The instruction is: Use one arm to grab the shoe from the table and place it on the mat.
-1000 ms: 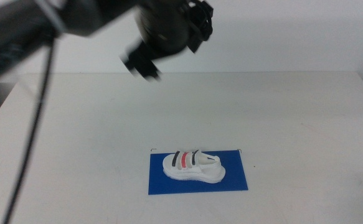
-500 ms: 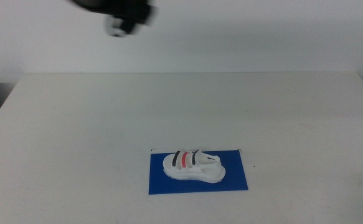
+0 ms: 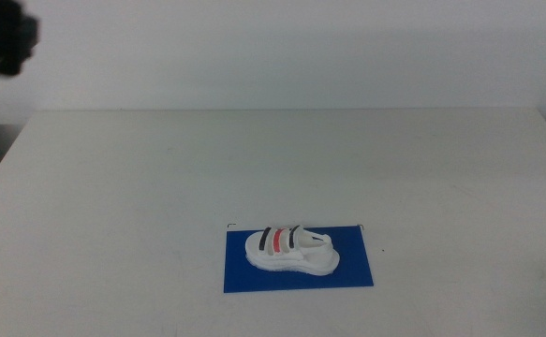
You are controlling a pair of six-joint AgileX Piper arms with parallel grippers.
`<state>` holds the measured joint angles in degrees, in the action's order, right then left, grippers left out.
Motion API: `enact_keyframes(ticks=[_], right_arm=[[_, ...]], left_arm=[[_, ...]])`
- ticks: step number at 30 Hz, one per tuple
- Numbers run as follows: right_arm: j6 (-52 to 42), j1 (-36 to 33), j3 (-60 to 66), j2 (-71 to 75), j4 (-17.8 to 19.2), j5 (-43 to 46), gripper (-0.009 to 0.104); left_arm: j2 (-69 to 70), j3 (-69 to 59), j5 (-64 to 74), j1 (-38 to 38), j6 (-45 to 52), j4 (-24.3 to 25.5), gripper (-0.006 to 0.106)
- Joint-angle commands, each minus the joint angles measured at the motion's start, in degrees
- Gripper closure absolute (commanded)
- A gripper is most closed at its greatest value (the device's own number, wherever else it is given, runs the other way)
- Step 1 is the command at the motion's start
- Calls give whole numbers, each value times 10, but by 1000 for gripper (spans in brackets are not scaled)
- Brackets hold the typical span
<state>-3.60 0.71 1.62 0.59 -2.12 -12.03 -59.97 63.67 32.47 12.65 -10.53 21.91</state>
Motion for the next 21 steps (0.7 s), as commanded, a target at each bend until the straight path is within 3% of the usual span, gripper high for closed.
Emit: enact_keyframes(ticks=[1,11,15,21], right_arm=[[-5,1,3,15,5,44,31],[-5,1,3,15,5,44,31],[-5,1,3,15,5,44,31],[-5,1,3,15,5,44,31]], left_arm=[[57,-44,-101,-19,-17,0,7],[195,-194,-115,-26,-68,1,7],[245,-269,-186,-26,-71,-1,7],[318,-368,-209,-33,-7,-57,7]])
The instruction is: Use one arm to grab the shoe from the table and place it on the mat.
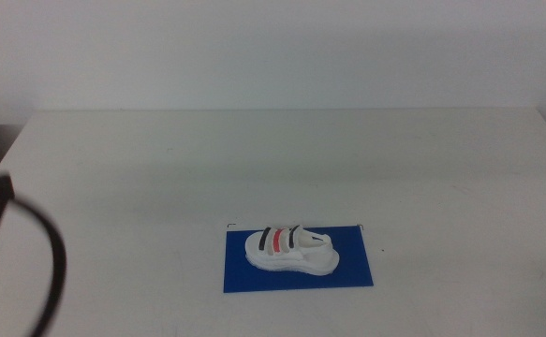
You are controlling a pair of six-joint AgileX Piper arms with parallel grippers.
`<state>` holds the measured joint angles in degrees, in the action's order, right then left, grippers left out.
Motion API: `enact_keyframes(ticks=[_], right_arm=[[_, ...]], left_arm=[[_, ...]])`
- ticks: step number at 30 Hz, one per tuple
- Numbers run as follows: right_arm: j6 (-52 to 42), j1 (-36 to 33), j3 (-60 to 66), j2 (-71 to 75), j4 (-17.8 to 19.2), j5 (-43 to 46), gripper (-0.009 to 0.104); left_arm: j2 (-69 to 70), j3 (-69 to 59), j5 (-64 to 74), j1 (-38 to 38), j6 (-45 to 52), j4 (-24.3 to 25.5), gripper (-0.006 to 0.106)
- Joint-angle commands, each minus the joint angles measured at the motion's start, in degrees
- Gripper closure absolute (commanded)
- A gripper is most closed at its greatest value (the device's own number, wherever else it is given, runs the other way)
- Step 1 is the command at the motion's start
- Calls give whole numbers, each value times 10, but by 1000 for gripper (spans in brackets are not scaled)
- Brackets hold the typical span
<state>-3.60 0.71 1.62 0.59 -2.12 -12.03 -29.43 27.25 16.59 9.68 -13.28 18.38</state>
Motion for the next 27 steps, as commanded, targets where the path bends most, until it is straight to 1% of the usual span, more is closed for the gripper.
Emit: enact_keyframes(ticks=[1,5,8,10,15,20,27], right_arm=[[-5,1,3,15,5,44,31],[-5,1,3,15,5,44,31],[-5,1,3,15,5,44,31],[-5,1,3,15,5,44,31],[-5,1,3,15,5,44,31],[-5,1,3,15,5,44,31],[-5,1,3,15,5,44,31]], left_arm=[[27,-17,-56,-10,34,-41,7],[82,-88,-108,-64,110,-132,7],[128,-144,-153,-87,150,-178,7],[164,-178,-171,-94,155,-187,7],[247,-246,-183,-108,154,-192,7],[299,-292,-186,-113,152,-202,7],[310,-294,-172,-113,152,-202,7]])
